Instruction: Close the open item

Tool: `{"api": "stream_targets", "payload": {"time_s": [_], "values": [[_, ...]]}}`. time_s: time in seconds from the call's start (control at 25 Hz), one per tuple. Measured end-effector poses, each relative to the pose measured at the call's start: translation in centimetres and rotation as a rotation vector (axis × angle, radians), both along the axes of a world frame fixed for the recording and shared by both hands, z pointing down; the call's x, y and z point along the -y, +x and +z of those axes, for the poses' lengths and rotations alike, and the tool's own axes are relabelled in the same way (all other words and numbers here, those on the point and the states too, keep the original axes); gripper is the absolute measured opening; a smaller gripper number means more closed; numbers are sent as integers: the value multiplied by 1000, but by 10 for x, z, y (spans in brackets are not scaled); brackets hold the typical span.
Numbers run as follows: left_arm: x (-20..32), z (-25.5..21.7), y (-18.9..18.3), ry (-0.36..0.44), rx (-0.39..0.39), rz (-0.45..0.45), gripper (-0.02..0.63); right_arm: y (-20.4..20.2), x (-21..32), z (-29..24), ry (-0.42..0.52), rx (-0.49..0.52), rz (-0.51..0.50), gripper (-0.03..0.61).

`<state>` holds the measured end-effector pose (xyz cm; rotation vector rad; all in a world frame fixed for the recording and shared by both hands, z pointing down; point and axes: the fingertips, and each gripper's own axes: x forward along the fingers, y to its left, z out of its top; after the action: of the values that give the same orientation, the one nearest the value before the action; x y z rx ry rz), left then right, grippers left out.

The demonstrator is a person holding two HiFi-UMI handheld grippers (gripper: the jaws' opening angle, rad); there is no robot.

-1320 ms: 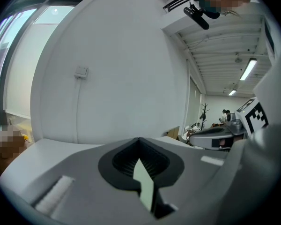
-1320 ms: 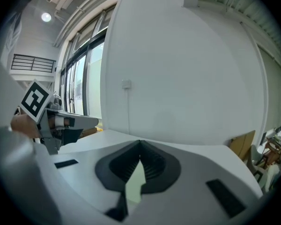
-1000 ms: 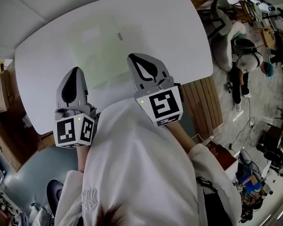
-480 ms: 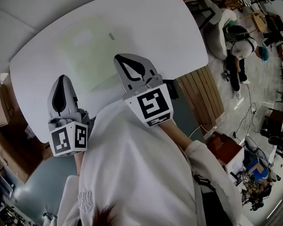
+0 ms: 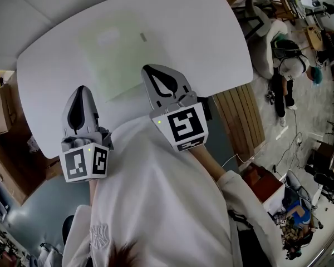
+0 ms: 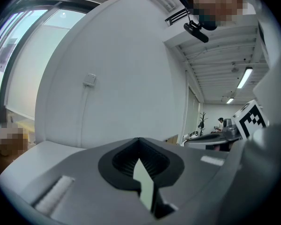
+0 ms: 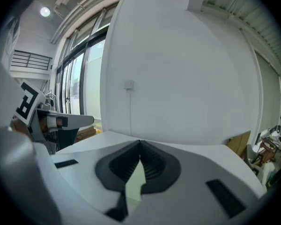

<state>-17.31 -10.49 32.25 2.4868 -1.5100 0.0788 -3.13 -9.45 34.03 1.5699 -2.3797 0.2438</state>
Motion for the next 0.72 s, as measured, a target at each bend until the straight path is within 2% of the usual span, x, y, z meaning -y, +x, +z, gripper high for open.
{"api": "stream_targets", "payload": {"time_s": [0.72], "values": [[0,-1,-6,2,-20,-5,9,-9,-1,2,-1,2,-7,9]]}}
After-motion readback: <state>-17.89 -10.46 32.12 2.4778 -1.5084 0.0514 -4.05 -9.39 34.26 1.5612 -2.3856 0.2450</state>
